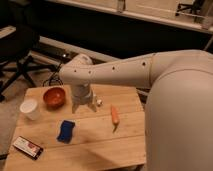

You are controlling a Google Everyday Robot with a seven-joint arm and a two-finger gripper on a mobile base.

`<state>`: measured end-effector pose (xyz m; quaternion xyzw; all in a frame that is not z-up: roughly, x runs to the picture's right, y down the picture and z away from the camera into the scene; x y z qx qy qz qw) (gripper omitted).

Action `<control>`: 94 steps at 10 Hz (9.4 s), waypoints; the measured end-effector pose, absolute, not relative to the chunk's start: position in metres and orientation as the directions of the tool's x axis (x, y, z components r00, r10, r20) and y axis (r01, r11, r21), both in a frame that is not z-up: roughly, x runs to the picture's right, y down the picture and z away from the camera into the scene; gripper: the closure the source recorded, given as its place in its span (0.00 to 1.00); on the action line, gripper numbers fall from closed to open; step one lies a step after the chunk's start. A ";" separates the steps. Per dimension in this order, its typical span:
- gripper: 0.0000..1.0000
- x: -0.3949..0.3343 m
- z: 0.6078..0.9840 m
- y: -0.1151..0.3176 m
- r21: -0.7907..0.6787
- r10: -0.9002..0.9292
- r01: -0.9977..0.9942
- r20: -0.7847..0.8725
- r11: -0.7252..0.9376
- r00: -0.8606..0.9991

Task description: Place the white sponge in the ceramic bowl

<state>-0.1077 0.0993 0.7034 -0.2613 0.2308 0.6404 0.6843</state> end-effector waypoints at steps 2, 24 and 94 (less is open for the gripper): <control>0.35 -0.108 0.703 0.099 -0.062 0.756 -0.997 -0.651 0.043 0.073; 0.35 -0.152 0.720 0.158 0.045 0.739 -0.997 -0.673 0.058 0.013; 1.00 -0.225 0.826 0.160 0.071 0.659 -0.965 -0.717 -0.254 -0.226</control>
